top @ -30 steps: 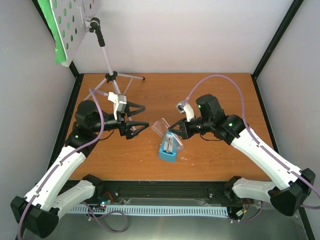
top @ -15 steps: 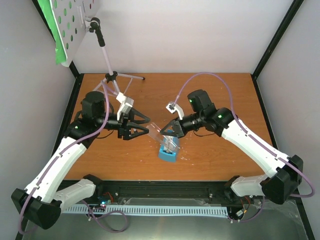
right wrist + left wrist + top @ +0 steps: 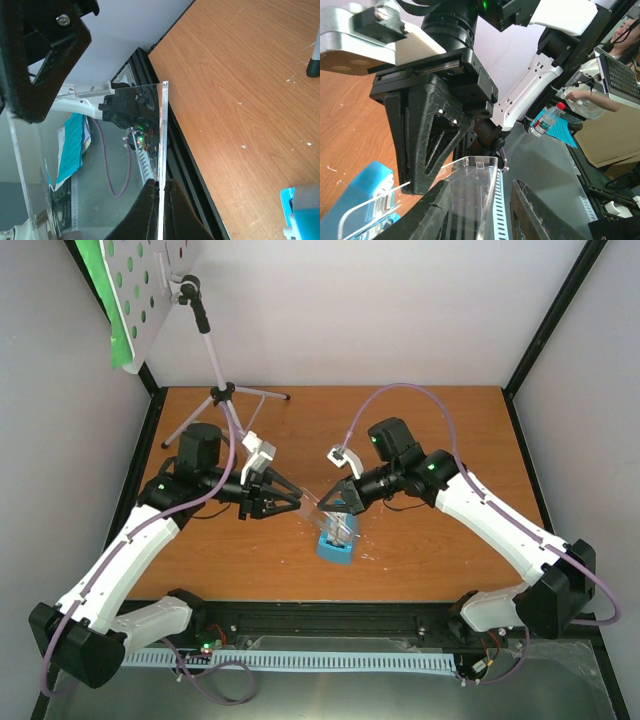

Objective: Pack up the instrument practice props

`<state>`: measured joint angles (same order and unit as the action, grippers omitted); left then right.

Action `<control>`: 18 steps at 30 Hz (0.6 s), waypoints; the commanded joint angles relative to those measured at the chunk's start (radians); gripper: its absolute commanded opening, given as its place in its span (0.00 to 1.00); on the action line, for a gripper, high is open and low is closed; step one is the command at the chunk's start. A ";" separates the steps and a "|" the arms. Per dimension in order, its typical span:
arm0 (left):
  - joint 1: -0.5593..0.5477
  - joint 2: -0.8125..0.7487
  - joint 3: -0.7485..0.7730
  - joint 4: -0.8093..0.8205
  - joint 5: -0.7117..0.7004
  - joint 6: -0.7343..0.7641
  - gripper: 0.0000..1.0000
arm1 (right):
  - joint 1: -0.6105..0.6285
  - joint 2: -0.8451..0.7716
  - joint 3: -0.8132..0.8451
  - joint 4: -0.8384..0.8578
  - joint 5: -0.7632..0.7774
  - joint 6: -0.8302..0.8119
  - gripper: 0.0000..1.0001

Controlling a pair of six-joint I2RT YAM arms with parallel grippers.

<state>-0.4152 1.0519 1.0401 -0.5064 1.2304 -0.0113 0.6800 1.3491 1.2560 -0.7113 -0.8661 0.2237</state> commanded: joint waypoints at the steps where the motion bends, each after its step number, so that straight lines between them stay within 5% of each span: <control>1: -0.024 -0.006 0.037 -0.061 -0.019 0.080 0.34 | 0.001 0.016 0.043 -0.034 0.018 -0.025 0.03; 18: -0.088 0.002 0.045 -0.121 -0.092 0.131 0.06 | 0.001 0.022 0.061 -0.091 0.077 -0.071 0.03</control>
<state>-0.4843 1.0561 1.0447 -0.5987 1.1275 0.0856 0.6807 1.3689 1.2789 -0.7902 -0.8204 0.1703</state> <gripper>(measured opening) 0.100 0.032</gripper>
